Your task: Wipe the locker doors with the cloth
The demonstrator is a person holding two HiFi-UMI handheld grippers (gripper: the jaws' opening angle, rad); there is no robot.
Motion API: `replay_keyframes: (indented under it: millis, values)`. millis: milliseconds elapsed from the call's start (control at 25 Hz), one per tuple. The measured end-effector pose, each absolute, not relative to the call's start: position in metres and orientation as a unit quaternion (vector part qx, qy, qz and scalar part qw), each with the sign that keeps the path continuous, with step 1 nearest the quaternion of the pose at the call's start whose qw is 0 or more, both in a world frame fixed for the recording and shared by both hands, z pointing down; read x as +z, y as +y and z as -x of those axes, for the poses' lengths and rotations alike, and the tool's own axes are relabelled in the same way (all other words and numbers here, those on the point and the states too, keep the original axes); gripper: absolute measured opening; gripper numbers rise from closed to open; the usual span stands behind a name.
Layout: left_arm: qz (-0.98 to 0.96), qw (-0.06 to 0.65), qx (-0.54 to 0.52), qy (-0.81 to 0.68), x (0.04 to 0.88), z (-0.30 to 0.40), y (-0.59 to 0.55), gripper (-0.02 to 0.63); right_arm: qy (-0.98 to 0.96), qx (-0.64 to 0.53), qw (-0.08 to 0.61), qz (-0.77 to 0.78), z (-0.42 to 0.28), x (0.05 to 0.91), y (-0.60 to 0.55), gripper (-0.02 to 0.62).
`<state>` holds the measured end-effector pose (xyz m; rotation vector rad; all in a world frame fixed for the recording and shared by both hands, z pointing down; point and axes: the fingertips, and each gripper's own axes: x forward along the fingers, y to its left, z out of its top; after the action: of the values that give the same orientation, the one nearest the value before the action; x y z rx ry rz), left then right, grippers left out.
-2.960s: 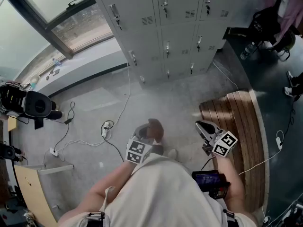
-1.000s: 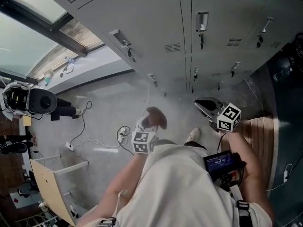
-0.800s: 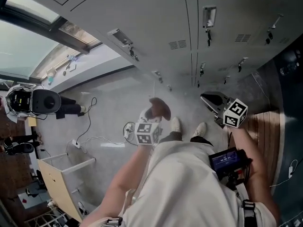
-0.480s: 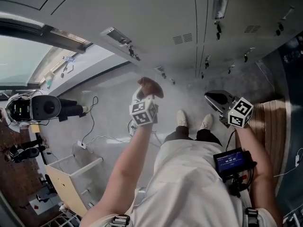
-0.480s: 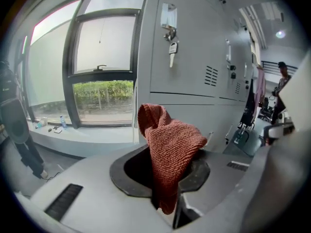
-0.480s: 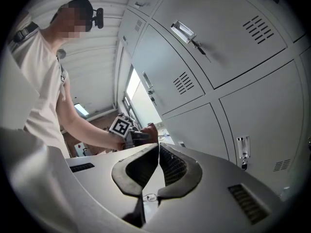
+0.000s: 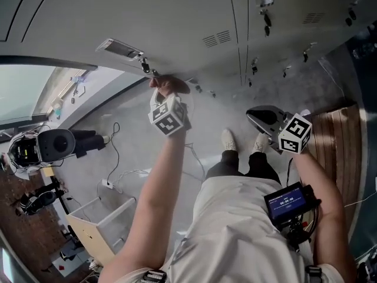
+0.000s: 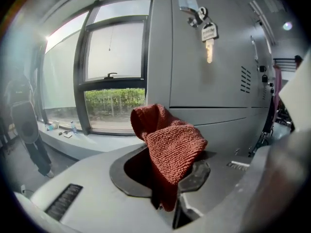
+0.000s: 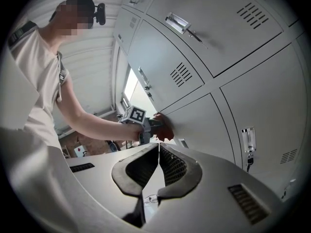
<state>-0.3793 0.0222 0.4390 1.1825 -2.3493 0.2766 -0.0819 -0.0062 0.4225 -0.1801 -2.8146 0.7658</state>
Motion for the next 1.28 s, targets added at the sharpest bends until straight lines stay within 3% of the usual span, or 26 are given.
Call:
replay_keyframes:
  millis: [640,840,1000,1280]
  values:
    - [-0.569,0.253,0.123,-0.773,0.45,0.212,-0.129,0.068,-0.944,0.31,0.108,-0.017,0.016,0.452,-0.011,0.018]
    - [-0.655,0.197,0.167,-0.71,0.438,0.156,-0.174,0.067,-0.94,0.321,0.106,-0.044,0.005,0.459,-0.015,0.018]
    - [-0.623,0.221,0.202,-0.723,0.459,0.175,-0.161,0.067,-0.934,0.338,0.102,-0.048,0.006,0.464,-0.015,0.018]
    - [-0.535,0.27,0.214,-0.772,0.497,0.278,-0.067,0.067,-0.944,0.31,0.103,-0.04,0.019,0.462,-0.013,0.018]
